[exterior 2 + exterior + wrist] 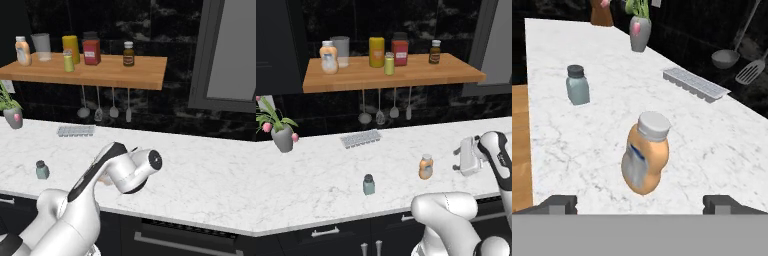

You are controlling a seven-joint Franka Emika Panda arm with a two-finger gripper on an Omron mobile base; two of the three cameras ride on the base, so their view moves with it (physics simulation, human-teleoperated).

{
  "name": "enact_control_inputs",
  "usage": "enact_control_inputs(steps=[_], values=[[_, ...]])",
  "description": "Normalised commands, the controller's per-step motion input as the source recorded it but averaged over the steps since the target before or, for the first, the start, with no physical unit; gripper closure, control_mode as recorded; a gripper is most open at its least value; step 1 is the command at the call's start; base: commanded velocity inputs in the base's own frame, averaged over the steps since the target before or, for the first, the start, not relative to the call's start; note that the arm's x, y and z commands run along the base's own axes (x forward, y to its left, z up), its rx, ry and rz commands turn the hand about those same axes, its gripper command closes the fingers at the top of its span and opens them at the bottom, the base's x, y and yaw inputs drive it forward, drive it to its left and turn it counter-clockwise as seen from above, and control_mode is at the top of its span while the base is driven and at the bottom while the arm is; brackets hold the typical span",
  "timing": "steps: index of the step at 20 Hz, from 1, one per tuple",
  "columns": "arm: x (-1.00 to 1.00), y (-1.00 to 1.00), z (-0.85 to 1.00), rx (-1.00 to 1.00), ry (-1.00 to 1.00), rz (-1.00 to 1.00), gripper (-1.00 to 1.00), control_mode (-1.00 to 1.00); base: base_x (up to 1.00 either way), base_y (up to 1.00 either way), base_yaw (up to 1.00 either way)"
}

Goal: Put the shaker and condiment bottle from the counter next to their counterparts in the cabinet.

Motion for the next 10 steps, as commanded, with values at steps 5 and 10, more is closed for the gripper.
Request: enact_control_inputs(steps=[5,10], values=[[0.0,0.13,-0.02,0.0,-0.08,0.14,-1.0,-1.0,0.0,0.0,0.0],[0.21,0.07,-0.04,0.0,-0.01,0.07,-1.0,-1.0,0.0,0.0,0.0]])
